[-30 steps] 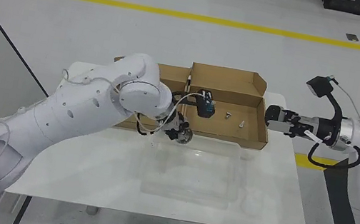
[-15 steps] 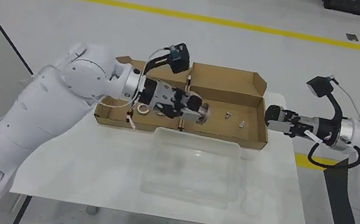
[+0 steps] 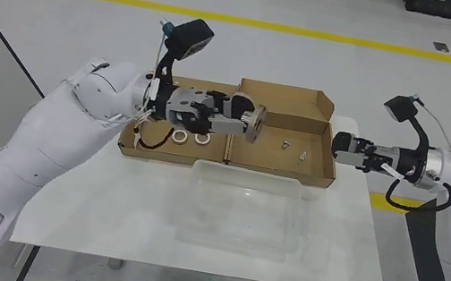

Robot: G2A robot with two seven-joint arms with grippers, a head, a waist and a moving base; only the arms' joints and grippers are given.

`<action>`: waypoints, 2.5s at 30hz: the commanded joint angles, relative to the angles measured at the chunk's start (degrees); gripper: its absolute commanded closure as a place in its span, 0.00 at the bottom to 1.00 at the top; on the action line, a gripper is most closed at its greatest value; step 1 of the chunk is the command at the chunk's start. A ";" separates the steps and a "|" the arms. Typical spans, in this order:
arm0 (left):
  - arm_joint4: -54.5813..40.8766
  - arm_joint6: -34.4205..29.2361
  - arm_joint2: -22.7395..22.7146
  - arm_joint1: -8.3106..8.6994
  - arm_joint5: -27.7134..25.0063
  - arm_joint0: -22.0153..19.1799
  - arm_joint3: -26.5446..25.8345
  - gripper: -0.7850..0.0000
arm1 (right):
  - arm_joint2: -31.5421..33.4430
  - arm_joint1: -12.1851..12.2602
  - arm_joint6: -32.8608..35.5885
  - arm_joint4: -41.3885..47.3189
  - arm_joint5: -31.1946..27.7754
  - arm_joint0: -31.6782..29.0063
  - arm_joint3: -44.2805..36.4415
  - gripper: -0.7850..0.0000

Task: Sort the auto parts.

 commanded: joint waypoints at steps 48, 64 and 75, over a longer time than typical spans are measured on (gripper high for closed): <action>-52.24 -15.75 -12.23 -6.60 15.79 12.12 -10.92 1.00 | 0.00 0.00 0.00 0.00 0.00 0.00 0.00 0.00; -27.64 -18.00 -22.41 -12.91 18.04 14.77 -7.97 1.00 | 0.00 0.00 0.00 0.00 0.00 0.00 0.00 0.00; -34.32 -17.88 -21.32 -14.61 17.92 16.04 -9.92 1.00 | 0.00 0.00 0.00 0.00 0.00 0.00 0.00 0.00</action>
